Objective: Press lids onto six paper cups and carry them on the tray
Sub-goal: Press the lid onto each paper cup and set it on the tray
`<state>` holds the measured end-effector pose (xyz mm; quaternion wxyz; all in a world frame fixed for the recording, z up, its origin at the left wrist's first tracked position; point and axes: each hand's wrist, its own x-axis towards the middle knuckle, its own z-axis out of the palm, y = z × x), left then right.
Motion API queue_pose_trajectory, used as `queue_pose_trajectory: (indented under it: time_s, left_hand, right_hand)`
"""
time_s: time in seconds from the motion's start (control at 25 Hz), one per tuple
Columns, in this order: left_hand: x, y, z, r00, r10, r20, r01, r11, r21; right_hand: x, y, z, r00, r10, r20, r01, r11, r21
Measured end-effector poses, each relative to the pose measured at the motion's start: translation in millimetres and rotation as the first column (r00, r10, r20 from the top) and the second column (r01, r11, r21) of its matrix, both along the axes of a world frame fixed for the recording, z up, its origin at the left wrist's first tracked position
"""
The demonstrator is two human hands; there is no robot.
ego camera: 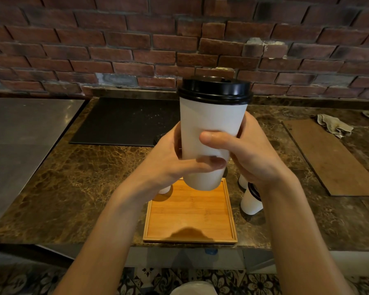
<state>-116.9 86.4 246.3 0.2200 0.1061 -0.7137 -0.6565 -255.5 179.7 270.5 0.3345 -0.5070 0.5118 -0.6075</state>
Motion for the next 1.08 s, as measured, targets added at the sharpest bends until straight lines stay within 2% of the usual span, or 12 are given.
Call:
queue_pose_trajectory:
  time_s: [0.4, 0.8, 1.08]
  left_hand:
    - [0.5, 2.9, 0.9, 1.000, -0.024, -0.004, 0.024, 0.999, 0.027]
    - [0.2, 7.6, 2.8, 1.000, 0.002, -0.015, -0.002, 0.999, 0.034]
    - [-1.6, 9.4, 3.7, 0.996, 0.078, -0.053, -0.077, 0.997, 0.031]
  right_hand:
    - [-5.9, 1.8, -2.9, 0.995, 0.092, 0.042, -0.091, 0.996, -0.019]
    - [-6.7, 6.0, -0.3, 0.997, 0.075, 0.025, -0.076, 0.996, 0.046]
    - [-4.5, 12.2, 13.2, 0.993, -0.020, -0.114, 0.029, 0.996, 0.081]
